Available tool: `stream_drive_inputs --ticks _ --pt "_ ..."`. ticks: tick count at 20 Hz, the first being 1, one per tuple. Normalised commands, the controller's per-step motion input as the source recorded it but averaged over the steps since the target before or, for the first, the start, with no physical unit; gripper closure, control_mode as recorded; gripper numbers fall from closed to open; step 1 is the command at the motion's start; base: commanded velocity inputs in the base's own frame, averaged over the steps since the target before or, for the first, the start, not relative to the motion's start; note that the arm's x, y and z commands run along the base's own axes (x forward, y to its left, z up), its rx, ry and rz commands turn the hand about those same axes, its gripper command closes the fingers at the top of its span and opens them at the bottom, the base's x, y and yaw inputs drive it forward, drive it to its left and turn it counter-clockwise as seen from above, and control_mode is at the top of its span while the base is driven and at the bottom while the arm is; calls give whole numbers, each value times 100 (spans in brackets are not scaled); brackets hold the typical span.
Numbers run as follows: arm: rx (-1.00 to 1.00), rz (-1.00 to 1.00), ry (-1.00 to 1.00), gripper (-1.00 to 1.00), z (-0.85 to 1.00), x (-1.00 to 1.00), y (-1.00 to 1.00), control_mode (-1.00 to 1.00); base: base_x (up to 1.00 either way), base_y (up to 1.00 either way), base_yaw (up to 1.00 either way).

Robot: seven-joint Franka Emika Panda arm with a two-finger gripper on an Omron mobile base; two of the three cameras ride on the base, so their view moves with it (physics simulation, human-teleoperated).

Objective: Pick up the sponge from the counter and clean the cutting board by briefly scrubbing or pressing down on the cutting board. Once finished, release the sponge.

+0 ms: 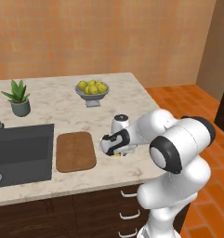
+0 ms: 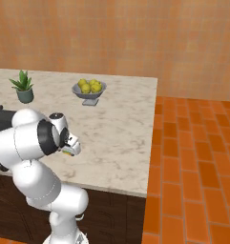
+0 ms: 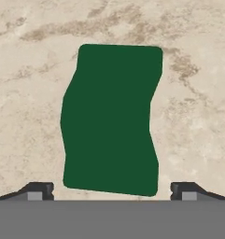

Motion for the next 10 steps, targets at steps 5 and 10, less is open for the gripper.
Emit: stream_drive_inputs --ticks 5,10 --pt "2 0 0 -100 0 27 -2 -100 0 0 0" --pt "0 0 0 -100 0 43 0 -100 0 0 0"
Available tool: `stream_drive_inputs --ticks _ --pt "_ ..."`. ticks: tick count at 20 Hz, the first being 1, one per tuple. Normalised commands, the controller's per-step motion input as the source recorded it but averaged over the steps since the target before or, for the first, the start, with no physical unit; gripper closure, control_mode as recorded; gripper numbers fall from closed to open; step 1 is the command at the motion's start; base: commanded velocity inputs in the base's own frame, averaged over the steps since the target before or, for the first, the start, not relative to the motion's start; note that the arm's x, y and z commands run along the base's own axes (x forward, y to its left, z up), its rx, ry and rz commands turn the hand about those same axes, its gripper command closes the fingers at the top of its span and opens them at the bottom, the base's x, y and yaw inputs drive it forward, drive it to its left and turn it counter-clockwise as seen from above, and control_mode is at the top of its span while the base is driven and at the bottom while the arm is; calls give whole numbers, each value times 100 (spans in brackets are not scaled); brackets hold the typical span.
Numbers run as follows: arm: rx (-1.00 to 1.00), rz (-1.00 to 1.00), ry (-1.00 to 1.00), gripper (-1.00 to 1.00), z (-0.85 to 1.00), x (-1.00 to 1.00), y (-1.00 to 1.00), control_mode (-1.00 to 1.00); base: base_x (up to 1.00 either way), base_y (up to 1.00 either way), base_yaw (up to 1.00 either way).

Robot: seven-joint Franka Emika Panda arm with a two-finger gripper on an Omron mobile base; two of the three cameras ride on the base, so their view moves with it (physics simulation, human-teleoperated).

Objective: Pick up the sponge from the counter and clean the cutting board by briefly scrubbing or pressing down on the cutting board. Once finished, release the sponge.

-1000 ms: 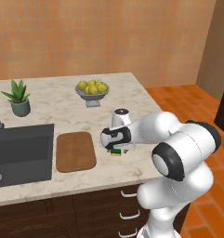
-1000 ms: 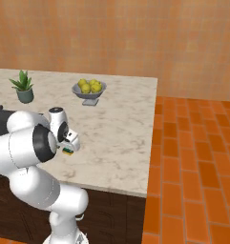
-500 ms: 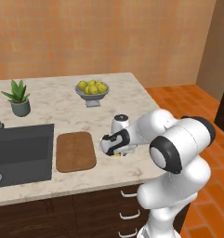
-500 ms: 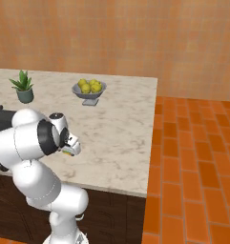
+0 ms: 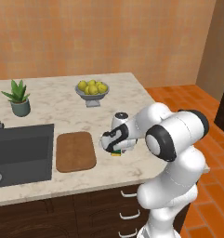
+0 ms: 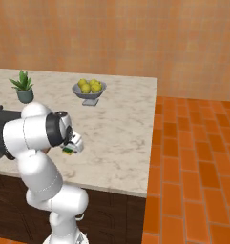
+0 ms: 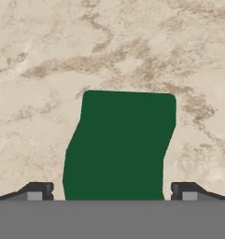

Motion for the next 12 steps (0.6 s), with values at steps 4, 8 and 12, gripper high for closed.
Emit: stream_drive_inputs --ticks 4,8,12 --pt "-1 0 0 -100 -9 12 0 -100 0 0 0" --pt "-1 0 -1 100 -9 1 0 -100 0 0 0" --pt "0 0 -1 100 4 -13 6 -100 0 0 0"
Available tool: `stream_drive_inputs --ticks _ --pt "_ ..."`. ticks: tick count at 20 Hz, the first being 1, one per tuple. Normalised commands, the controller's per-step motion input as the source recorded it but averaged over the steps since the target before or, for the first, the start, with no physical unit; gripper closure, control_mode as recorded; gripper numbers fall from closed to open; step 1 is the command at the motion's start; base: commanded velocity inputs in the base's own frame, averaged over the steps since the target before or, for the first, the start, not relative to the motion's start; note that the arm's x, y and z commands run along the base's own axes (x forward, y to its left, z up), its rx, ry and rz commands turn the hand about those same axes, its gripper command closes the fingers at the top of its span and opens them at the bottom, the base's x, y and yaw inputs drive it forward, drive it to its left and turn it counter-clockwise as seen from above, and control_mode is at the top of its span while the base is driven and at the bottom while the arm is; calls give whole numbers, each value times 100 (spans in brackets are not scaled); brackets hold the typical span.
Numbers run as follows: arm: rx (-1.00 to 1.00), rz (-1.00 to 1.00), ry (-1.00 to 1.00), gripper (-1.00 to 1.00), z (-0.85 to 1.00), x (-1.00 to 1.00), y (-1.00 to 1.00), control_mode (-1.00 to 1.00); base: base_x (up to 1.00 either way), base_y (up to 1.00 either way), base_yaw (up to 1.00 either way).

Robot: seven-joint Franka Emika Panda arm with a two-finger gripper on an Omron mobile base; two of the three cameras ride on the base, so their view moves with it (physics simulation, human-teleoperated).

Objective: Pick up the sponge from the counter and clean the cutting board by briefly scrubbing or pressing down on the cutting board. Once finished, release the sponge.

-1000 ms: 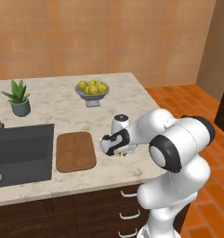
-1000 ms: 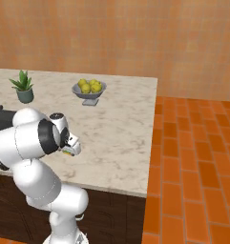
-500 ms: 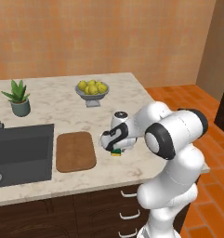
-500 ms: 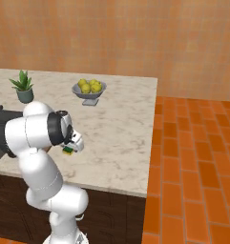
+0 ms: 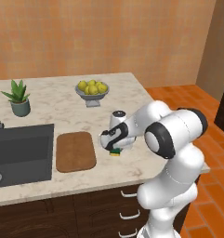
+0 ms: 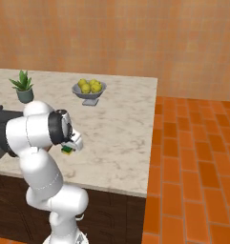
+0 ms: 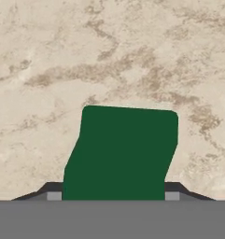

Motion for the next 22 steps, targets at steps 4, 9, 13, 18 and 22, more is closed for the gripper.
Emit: stream_drive_inputs --ticks 4,9,13,18,22 --pt "0 0 -6 100 66 -49 66 -100 0 0 0" --pt "-1 0 2 100 31 -8 97 -100 0 0 0" --pt "-4 0 13 100 -3 0 72 -100 0 0 0" --pt "-6 2 9 100 -22 -3 45 -100 0 0 0" --pt "-3 5 3 100 -21 -8 27 -100 0 0 0"
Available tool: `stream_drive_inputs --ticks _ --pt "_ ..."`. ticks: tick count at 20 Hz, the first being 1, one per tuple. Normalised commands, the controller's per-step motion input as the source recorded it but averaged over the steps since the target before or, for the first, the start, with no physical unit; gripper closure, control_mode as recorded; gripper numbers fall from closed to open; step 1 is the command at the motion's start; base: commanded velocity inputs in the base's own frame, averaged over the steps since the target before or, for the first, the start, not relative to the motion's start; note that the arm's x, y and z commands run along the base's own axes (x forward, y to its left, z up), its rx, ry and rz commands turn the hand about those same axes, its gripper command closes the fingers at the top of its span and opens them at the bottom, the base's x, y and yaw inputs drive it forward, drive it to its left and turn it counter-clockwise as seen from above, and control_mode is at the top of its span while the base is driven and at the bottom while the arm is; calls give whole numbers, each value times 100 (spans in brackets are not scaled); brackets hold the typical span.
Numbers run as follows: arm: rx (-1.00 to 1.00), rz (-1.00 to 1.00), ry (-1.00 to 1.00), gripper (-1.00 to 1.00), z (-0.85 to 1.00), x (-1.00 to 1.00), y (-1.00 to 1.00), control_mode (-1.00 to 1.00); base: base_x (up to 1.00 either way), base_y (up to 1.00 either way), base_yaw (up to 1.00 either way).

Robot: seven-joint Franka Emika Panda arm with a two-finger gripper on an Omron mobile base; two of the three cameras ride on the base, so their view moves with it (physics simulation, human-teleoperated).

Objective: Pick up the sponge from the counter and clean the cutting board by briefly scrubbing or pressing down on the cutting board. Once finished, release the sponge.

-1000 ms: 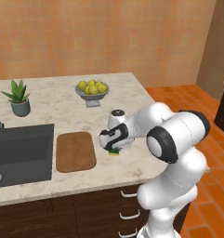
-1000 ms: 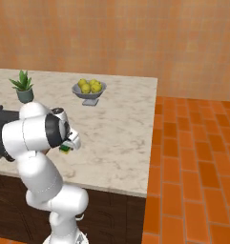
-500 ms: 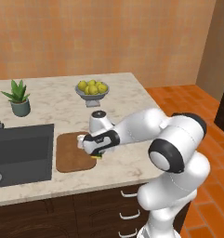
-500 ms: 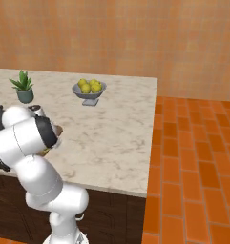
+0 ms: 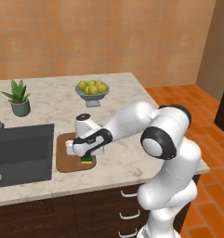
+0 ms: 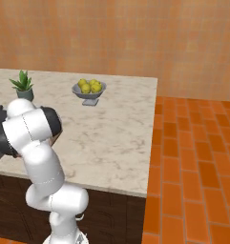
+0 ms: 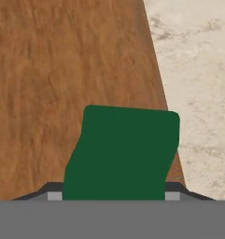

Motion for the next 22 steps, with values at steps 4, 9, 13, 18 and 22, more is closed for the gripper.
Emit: stream_drive_inputs --ticks 4,9,13,18,22 --pt "0 5 1 100 -24 0 26 -100 0 0 0" --pt "1 5 0 100 -20 -20 -27 -100 0 0 0" --pt "0 5 0 100 0 -35 -42 -100 0 0 0" --pt "-1 4 0 100 -18 -4 33 -100 0 0 0" --pt "-3 0 -1 100 0 0 80 -100 0 0 0"
